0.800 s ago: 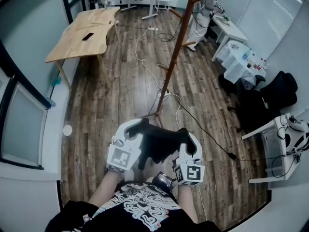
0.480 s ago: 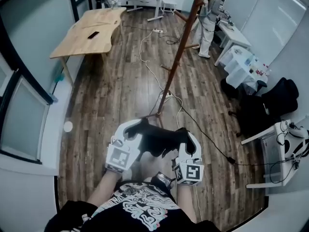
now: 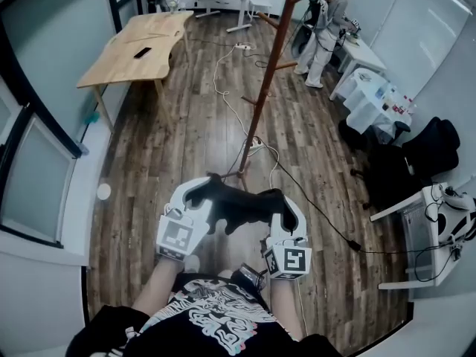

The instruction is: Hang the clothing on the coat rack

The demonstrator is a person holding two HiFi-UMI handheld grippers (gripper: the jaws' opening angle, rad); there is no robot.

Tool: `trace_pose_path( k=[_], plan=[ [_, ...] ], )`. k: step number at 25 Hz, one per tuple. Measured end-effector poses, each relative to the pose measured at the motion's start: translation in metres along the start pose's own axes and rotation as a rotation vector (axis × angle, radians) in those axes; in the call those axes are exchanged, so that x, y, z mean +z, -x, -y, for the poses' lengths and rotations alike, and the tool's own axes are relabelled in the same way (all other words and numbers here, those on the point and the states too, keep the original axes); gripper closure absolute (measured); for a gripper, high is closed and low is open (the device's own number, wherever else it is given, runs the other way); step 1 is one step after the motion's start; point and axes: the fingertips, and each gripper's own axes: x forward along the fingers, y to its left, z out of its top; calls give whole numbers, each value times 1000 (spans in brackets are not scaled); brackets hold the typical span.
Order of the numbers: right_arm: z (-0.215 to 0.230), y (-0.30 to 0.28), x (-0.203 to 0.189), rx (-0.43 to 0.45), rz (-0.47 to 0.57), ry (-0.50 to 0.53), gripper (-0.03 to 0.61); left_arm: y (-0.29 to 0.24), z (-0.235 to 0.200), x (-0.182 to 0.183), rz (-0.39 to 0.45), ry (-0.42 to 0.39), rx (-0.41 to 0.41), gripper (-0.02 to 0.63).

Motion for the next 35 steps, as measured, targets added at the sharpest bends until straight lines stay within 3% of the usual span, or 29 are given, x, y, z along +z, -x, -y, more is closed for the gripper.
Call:
trace_pose_path(
  k=[6,10,16,18,24,30,35],
  plan=[
    [14,12,-3,1,-11,6,568,0,19,-9,-19,-35,2,601],
    [29,21,-4,-16,-31,4,568,-11,32,-9,-26,-8,-13,601],
    [51,21,-10,-54,-60,-2,568,-49,41,-20,-58,228,-18,601],
    [57,20,-8,-63,-61,5,568,-60,44,-19,-59,249,-30,601],
    [78,9,-8,-89,-65,28,568,-86,45,-9,-59,179,-40,601],
    [102,-14,-11,-107,-62,32,568,-113,40,-4,-51,38,-57,601],
    [106,-48,-16,-94,-59,29,568,-136,19,-6,-39,59,-45,601]
  ],
)
